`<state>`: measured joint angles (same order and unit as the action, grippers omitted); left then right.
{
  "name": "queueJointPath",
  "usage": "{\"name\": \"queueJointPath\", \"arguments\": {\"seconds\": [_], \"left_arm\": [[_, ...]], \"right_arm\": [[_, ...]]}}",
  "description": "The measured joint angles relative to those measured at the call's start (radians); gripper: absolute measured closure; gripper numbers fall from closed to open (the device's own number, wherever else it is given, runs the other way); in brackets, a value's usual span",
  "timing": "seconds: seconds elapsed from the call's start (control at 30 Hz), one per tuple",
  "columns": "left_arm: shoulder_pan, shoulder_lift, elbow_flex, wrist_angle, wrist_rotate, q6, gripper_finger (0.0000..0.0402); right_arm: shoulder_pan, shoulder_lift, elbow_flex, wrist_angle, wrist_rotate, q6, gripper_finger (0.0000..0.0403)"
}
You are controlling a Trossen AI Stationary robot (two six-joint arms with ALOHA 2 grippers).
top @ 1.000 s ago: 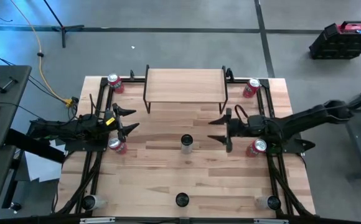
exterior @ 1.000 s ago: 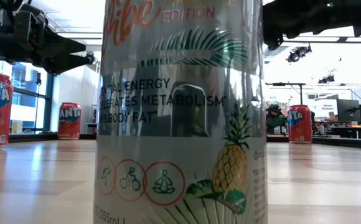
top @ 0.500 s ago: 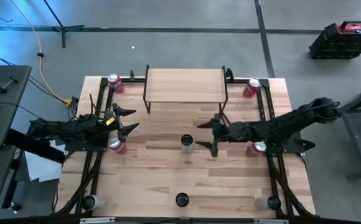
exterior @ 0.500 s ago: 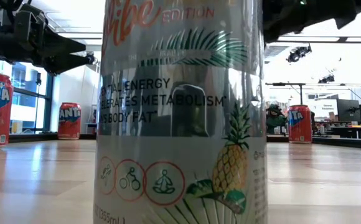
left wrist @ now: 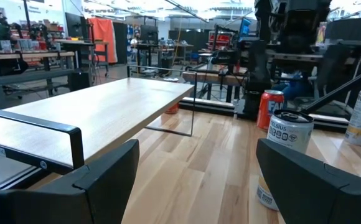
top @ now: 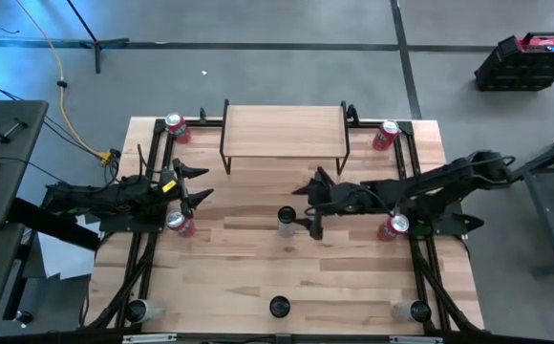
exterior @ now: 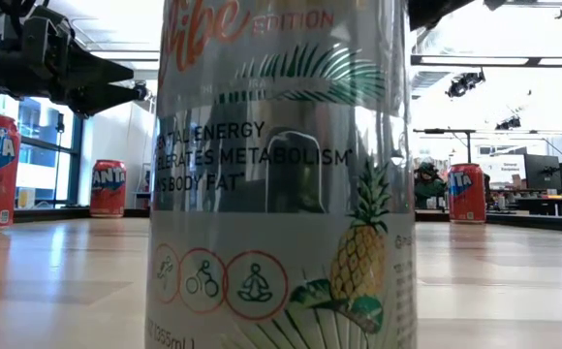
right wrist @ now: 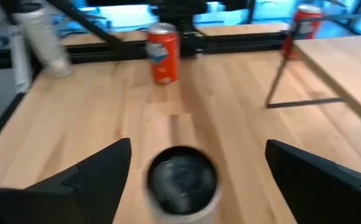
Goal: Place canned beverage on shelf
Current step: Put the top white yellow soda can on the shelf
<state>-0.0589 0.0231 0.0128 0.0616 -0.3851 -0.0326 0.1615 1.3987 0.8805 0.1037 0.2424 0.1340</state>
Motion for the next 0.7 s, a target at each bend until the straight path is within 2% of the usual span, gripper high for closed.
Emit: {"name": "queueJointPath", "arguments": {"seconds": [0.13,0.3,0.5,0.7], "left_arm": [[0.000,0.000,0.000,0.000,0.000,0.000,0.0088],[0.000,0.000,0.000,-0.001,0.000,0.000,0.0088],[0.000,0.000,0.000,0.000,0.000,0.000,0.0088],[0.000,0.000,0.000,0.000,0.000,0.000,0.0088]], "right_arm": [[-0.042,0.033,0.031,-0.022,-0.013,0.031,0.0009],[-0.071,0.056,0.068,-0.116,-0.137,-0.010,0.0005],[-0.071,0.054,0.144,-0.276,-0.146,0.016,0.0005],[-0.058,0.056,0.195,-0.340,-0.172,-0.027,0.0005]]}}
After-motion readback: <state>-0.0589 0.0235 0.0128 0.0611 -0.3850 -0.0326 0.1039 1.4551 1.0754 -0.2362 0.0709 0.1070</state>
